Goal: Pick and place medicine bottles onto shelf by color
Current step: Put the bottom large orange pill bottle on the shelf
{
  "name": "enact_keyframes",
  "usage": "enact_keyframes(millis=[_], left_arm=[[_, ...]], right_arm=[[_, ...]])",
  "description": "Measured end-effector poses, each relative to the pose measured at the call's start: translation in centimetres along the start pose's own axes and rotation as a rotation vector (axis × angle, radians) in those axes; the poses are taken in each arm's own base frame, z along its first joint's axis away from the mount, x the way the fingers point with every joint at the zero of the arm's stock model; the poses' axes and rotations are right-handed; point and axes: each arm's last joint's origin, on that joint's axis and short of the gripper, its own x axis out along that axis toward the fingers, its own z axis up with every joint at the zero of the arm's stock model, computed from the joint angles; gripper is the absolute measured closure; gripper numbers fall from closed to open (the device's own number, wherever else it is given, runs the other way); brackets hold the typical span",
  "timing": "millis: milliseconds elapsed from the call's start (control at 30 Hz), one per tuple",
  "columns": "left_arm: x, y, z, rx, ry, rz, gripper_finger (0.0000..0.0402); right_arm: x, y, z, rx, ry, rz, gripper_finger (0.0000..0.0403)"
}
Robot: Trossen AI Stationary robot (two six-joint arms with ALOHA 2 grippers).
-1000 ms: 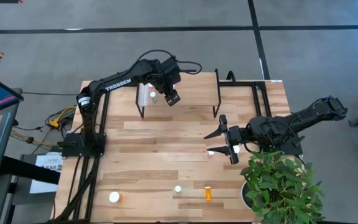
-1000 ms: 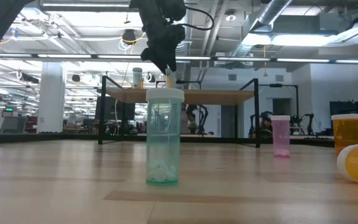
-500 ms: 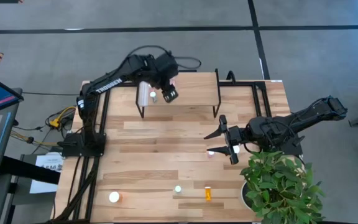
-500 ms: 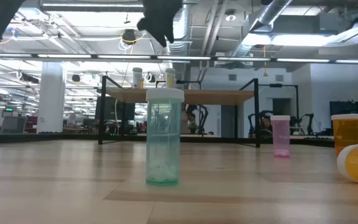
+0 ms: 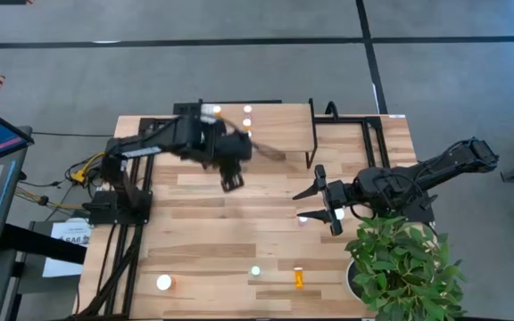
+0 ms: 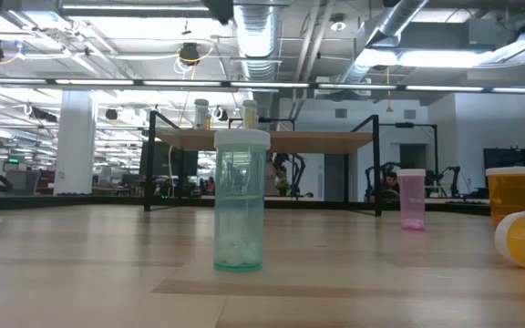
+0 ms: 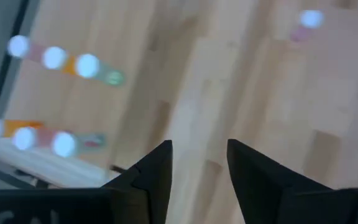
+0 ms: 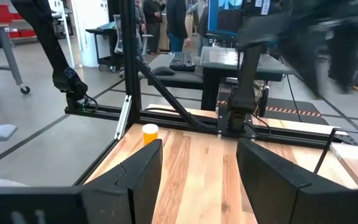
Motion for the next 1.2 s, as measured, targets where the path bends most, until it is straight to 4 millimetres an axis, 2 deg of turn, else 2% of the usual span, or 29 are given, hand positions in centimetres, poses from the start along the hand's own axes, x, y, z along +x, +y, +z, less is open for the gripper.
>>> enact_keyframes(millis=[100, 200, 333, 433, 633, 767, 867, 1000, 1200], left_arm=[[-1.7, -2.4, -1.9, 0.026, -0.026, -0.033, 0.0268], [-2.0, -5.2, -4.0, 0.033, -0.015, -0.024, 0.0273], [-3.3, -7.5, -8.1, -0.017, -0.045, -0.014, 0.0274], [-2.9, -9.5, -11.8, -0.07, -0.07, -0.039, 0.0274], [-1.1, -12.5, -19.2, -0.252, -0.097, -0.271, 0.0283], [0.6, -13.8, -22.8, -0.35, -0.078, -0.367, 0.0293], [1.8, -14.7, -24.8, -0.387, -0.02, -0.396, 0.0299], [2.8, -15.2, -26.4, -0.449, 0.054, -0.424, 0.0308], [2.8, -15.7, -28.2, -0.494, 0.104, -0.444, 0.0319]], right_arm=[[0.0, 0.2, 0.0, 0.0, -0.001, 0.008, 0.0173], [0.0, 0.4, 0.1, 0.0, -0.008, 0.018, 0.0173], [0.0, 0.5, 0.1, 0.0, -0.013, 0.021, 0.0173], [0.0, 0.5, 0.2, 0.0, -0.02, 0.021, 0.0173], [0.0, 0.4, 0.4, 0.0, -0.042, 0.02, 0.0173], [0.0, 0.2, 0.5, -0.004, -0.056, 0.01, 0.0173], [0.3, 0.2, 0.4, -0.006, -0.056, 0.007, 0.0173], [1.0, 0.2, 0.0, -0.006, -0.052, 0.003, 0.0173], [1.5, 0.1, -0.4, -0.005, -0.044, -0.004, 0.0173]])
